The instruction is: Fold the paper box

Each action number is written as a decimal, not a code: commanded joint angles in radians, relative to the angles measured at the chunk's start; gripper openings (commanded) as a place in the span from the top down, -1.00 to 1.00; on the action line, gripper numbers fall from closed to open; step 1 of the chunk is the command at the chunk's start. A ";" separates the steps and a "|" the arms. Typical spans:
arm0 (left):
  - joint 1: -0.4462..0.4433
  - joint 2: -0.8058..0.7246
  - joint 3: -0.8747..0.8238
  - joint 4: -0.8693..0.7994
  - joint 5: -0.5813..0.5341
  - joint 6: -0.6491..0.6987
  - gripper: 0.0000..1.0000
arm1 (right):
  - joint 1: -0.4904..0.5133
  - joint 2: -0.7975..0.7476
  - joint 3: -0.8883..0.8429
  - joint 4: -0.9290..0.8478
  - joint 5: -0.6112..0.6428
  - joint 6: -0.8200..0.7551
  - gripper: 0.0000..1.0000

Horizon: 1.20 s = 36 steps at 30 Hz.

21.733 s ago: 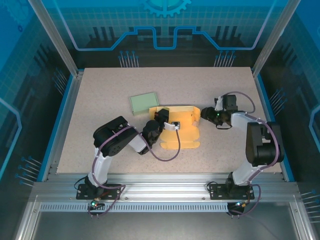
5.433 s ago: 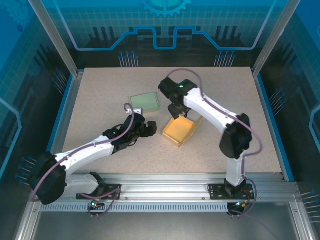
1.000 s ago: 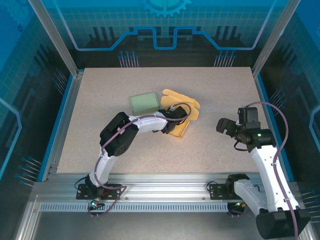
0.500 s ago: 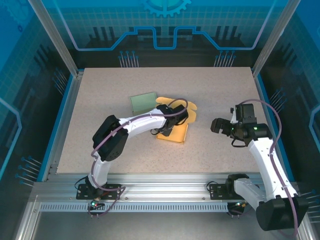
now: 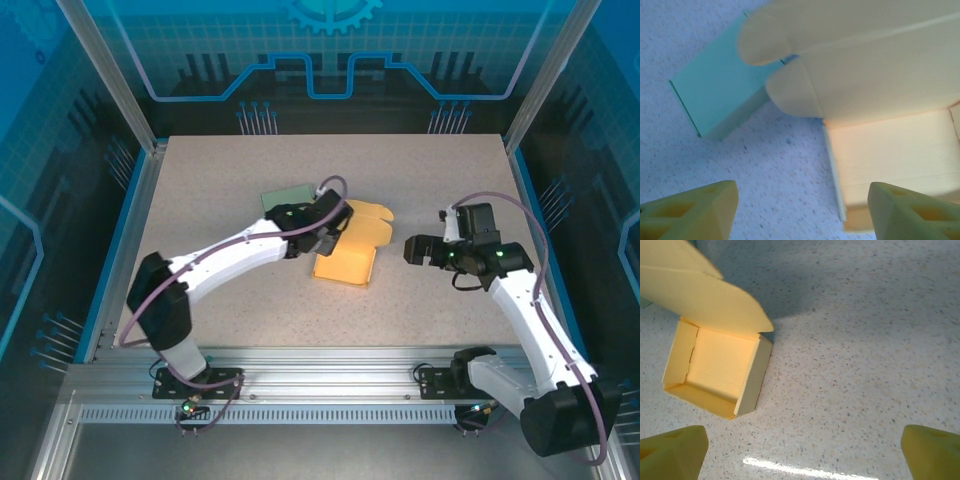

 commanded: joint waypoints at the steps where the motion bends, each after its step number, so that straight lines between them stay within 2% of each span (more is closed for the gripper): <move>1: 0.124 -0.076 -0.117 0.252 0.158 0.191 -0.40 | 0.056 0.034 0.042 0.075 0.041 -0.041 -0.96; 5: 0.282 -0.091 -0.236 0.444 0.436 0.307 -0.35 | 0.078 0.121 0.088 0.126 0.062 -0.070 -0.83; 8: 0.344 -0.063 -0.268 0.531 0.614 0.373 -0.33 | 0.081 0.199 0.131 0.160 0.048 -0.086 -0.82; 12: 0.386 -0.004 -0.250 0.580 0.782 0.394 -0.33 | 0.098 0.293 0.179 0.202 0.045 -0.121 -0.74; 19: 0.387 0.132 -0.121 0.492 0.805 0.460 -0.33 | 0.109 0.456 0.253 0.265 -0.050 -0.172 -0.50; 23: 0.386 0.173 -0.085 0.472 0.816 0.471 -0.30 | 0.113 0.529 0.287 0.265 -0.077 -0.174 -0.44; 27: 0.386 0.189 -0.065 0.441 0.810 0.466 -0.14 | 0.128 0.559 0.290 0.265 -0.078 -0.163 -0.34; 31: 0.386 0.186 -0.065 0.429 0.803 0.444 0.26 | 0.143 0.570 0.285 0.255 -0.044 -0.154 -0.19; 36: 0.377 0.169 -0.082 0.437 0.795 0.420 0.34 | 0.159 0.586 0.278 0.258 -0.028 -0.148 -0.06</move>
